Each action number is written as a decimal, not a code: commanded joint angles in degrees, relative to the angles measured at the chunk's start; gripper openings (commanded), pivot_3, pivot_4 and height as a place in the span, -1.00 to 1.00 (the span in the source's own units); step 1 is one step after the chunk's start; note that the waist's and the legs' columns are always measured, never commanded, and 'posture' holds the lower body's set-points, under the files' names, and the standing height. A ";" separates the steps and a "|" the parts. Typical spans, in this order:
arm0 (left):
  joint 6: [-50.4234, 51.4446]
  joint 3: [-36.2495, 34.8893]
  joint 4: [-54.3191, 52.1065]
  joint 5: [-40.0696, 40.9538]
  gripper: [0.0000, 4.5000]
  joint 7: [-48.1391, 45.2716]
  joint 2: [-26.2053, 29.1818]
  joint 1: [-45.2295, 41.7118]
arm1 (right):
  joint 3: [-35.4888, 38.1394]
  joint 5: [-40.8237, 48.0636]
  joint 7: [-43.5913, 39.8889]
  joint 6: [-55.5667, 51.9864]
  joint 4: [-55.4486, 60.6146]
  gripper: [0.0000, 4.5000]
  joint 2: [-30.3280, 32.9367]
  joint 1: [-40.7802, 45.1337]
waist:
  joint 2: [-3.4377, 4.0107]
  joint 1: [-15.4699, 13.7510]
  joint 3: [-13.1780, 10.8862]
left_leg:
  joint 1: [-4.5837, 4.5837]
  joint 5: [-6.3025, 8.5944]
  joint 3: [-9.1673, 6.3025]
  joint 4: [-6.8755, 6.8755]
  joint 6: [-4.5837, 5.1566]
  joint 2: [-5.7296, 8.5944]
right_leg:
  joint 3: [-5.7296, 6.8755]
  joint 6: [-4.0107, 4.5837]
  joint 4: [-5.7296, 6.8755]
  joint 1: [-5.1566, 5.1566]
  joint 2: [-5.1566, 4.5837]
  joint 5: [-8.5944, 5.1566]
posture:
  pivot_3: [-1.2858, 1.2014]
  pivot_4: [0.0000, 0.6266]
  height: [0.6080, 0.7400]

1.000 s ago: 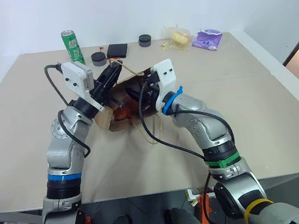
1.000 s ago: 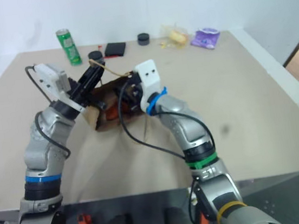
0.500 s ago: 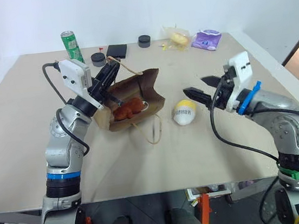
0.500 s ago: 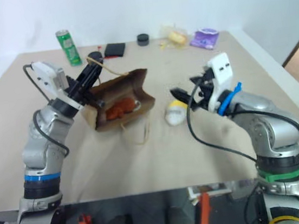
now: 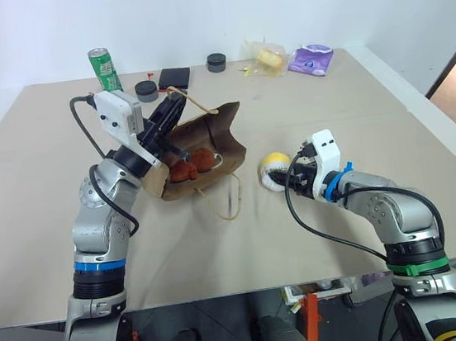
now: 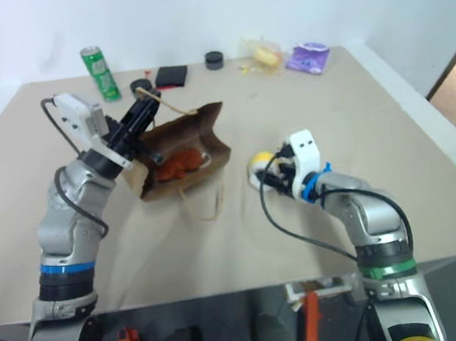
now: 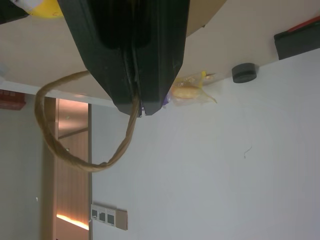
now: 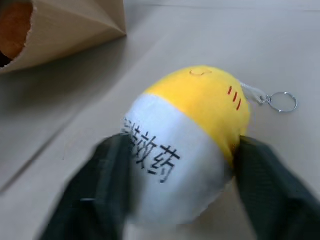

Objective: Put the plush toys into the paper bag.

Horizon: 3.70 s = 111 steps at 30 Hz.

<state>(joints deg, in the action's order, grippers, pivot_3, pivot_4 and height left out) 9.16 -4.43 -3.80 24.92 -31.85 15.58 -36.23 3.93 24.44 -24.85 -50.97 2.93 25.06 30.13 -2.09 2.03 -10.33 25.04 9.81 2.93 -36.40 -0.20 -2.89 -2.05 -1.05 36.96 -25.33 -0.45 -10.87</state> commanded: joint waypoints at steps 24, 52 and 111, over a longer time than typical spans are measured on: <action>3.03 -2.07 -1.45 1.91 -1.00 2.22 -0.70 -2.24 | -16.26 -1.98 4.32 5.90 -6.86 -0.99 -19.41 21.42 | 0.08 0.52 -0.06 | 0.06 0.02 0.02 -0.05 0.05 -0.02 | -0.11 -0.05 0.00 -0.09 0.07 0.11 | 0.03 -0.52 1.00; 4.38 -2.00 -1.07 2.74 -1.00 2.87 -0.94 -2.29 | -10.08 -4.28 -10.51 12.50 13.99 0.99 -5.89 10.14 | 0.07 0.38 -0.05 | 0.05 0.04 -0.01 0.00 0.02 -0.04 | -0.05 -0.02 0.00 -0.08 0.06 0.06 | 0.03 -0.52 1.00; 12.88 -3.41 2.53 5.69 -0.75 3.92 -0.04 -4.16 | -13.82 -41.53 -1.20 75.55 -0.72 -0.45 4.80 7.13 | -0.29 0.37 -0.16 | -0.24 -0.02 0.10 0.00 -0.09 0.19 | -0.46 0.05 0.02 0.08 -0.02 0.00 | 0.03 -0.52 1.00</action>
<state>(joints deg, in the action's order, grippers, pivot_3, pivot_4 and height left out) 21.50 -7.50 -0.43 30.36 -27.86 14.72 -39.69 -11.35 -18.66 -26.05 25.04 -0.65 29.96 36.63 -2.38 2.39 -10.48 24.79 9.79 3.03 -36.40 -0.29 -2.71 -2.50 -1.00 36.98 -25.25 -0.47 -10.87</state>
